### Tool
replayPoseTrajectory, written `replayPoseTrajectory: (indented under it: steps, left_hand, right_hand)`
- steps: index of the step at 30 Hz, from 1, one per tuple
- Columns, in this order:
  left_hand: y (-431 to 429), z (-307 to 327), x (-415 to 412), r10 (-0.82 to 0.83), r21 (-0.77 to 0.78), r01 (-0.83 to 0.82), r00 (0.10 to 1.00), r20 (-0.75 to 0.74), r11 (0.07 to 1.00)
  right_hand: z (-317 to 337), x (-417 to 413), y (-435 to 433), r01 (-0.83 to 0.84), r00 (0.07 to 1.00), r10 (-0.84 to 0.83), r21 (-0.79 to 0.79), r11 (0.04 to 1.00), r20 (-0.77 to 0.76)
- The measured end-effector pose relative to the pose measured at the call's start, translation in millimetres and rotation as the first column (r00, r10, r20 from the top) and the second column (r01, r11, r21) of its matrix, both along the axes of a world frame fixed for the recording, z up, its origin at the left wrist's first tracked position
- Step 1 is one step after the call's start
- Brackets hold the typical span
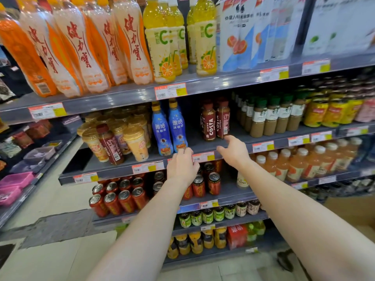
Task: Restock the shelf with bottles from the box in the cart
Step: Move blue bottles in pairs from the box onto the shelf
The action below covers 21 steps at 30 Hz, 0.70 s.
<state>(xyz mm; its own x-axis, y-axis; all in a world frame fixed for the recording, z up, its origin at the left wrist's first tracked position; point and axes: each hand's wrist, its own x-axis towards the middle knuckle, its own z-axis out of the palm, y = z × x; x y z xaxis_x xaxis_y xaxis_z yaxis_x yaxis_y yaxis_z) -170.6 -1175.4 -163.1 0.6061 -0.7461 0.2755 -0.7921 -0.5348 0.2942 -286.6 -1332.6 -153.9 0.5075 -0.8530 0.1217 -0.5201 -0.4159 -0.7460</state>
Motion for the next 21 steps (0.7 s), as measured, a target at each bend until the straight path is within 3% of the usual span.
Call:
replayPoseTrajectory:
  steps: [9, 16, 21]
  left_hand:
    - [-88.7, -1.4, -5.4, 0.069, -0.124, -0.093, 0.981, -0.184, 0.988]
    - [-147.9, -9.1, 6.7, 0.231, -0.226, -0.319, 0.91, -0.346, 0.92]
    - [-166.9, -14.0, 16.4, 0.281, -0.232, -0.391, 0.875, -0.394, 0.891]
  right_hand:
    - [-0.1, 9.4, -90.2, -0.014, 0.995, 0.008, 0.06, 0.998, 0.099]
    - [-19.1, 37.1, -154.9, -0.109, 0.993, 0.104, 0.118, 0.987, 0.048]
    - [-31.0, 50.5, -163.8, -0.181, 0.978, 0.167, 0.122, 0.976, 0.122]
